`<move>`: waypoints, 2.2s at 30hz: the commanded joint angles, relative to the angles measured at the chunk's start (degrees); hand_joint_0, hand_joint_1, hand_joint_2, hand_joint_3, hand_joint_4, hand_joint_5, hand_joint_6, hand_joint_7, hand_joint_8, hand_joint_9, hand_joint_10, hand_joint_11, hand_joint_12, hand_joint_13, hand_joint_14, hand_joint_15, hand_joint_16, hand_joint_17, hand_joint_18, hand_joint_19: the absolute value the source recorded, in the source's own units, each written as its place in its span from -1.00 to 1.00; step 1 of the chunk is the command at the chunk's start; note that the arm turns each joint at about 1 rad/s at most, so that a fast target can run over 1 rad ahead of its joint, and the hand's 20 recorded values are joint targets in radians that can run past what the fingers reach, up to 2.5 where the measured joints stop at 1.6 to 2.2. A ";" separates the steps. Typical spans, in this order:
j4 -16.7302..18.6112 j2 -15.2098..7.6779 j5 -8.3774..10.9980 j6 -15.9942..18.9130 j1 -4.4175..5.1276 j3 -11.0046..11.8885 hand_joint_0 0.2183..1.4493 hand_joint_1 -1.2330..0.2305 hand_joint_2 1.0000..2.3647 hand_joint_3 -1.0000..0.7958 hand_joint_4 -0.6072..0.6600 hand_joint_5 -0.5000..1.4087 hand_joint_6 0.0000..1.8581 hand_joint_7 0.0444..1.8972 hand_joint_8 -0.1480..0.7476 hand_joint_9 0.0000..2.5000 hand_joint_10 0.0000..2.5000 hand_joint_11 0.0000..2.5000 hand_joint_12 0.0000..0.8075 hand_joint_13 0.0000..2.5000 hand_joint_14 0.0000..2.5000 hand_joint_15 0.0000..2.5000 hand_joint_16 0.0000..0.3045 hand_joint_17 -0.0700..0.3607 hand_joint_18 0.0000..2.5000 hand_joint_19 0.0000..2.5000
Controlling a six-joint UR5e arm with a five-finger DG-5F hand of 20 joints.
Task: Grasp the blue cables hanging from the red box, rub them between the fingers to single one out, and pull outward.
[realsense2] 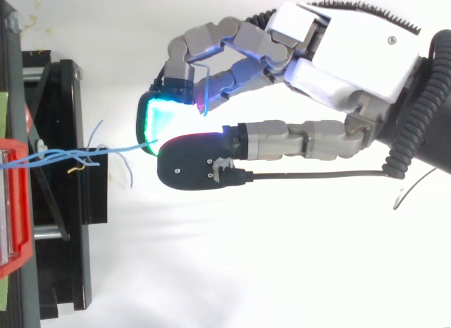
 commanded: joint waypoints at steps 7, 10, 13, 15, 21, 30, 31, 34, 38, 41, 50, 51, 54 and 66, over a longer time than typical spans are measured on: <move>0.00 0.00 0.00 0.00 0.00 0.03 -0.39 -0.40 -0.99 0.06 -0.03 -0.56 -0.05 0.11 -0.03 -0.25 -0.99 -0.68 -0.02 -0.40 -0.99 -0.64 -0.63 -0.09 -0.52 -0.78; 0.00 0.00 0.00 0.00 0.00 0.03 -0.39 -0.40 -0.99 0.05 -0.02 -0.56 -0.05 0.09 -0.03 -0.25 -0.99 -0.68 -0.02 -0.40 -0.99 -0.64 -0.63 -0.09 -0.52 -0.78; 0.00 0.00 0.00 0.00 0.00 -0.06 -0.39 -0.40 -0.99 0.05 -0.02 -0.56 -0.05 0.10 -0.03 -0.24 -0.99 -0.67 -0.02 -0.40 -0.99 -0.64 -0.63 -0.08 -0.51 -0.77; 0.00 0.00 0.00 0.00 0.00 0.03 -0.40 -0.39 -0.99 0.06 -0.02 -0.56 -0.05 0.10 -0.03 -0.24 -0.99 -0.67 -0.02 -0.40 -0.99 -0.63 -0.63 -0.08 -0.51 -0.77; 0.00 0.00 0.00 0.00 0.00 -0.06 -0.40 -0.39 -0.99 0.05 -0.02 -0.56 -0.05 0.10 -0.02 -0.24 -0.99 -0.66 -0.02 -0.40 -0.99 -0.63 -0.63 -0.08 -0.50 -0.76; 0.00 0.00 0.00 0.00 0.00 0.03 -0.40 -0.39 -0.99 0.06 -0.02 -0.56 -0.05 0.10 -0.03 -0.24 -0.99 -0.65 -0.02 -0.40 -0.99 -0.62 -0.63 -0.08 -0.49 -0.76; 0.00 0.00 0.00 0.00 0.00 0.03 -0.40 -0.39 -0.99 0.06 -0.01 -0.56 -0.05 0.10 -0.02 -0.24 -0.99 -0.65 -0.02 -0.40 -0.99 -0.62 -0.63 -0.09 -0.49 -0.75; 0.00 0.00 0.00 0.00 0.00 0.03 -0.40 -0.39 -0.99 0.06 -0.02 -0.56 -0.05 0.10 -0.02 -0.23 -0.99 -0.64 -0.02 -0.39 -0.99 -0.62 -0.63 -0.09 -0.49 -0.75; 0.00 0.00 0.00 0.00 0.00 -0.06 -0.40 -0.39 -0.99 0.06 -0.02 -0.56 -0.05 0.10 -0.02 -0.22 -0.99 -0.63 -0.02 -0.38 -0.99 -0.62 -0.63 -0.09 -0.48 -0.75; 0.00 0.00 0.17 0.00 0.00 0.03 -0.40 -0.39 -0.99 0.05 -0.01 -0.56 -0.05 0.10 -0.01 -0.22 -0.99 -0.63 -0.02 -0.38 -0.99 -0.62 -0.63 -0.09 -0.48 -0.74; 0.00 0.00 0.09 0.00 0.00 -0.06 -0.40 -0.39 -0.99 0.06 -0.01 -0.56 -0.05 0.08 -0.01 -0.22 -0.99 -0.63 -0.02 -0.38 -0.99 -0.62 -0.63 -0.09 -0.48 -0.74; 0.00 0.00 0.09 0.00 0.00 0.03 -0.40 -0.39 -0.99 0.06 -0.01 -0.56 -0.05 0.08 -0.01 -0.21 -0.99 -0.63 -0.02 -0.38 -0.99 -0.61 -0.63 -0.09 -0.48 -0.74; 0.00 0.00 0.00 0.00 0.00 -0.06 -0.40 -0.39 -0.99 0.06 -0.01 -0.56 -0.05 0.09 -0.01 -0.21 -0.99 -0.63 -0.02 -0.38 -0.99 -0.61 -0.63 -0.09 -0.48 -0.74; 0.00 0.00 0.17 0.00 0.00 0.03 -0.40 -0.39 -0.99 0.06 -0.01 -0.56 -0.05 0.09 0.00 -0.21 -0.99 -0.62 -0.01 -0.37 -0.99 -0.61 -0.63 -0.09 -0.47 -0.73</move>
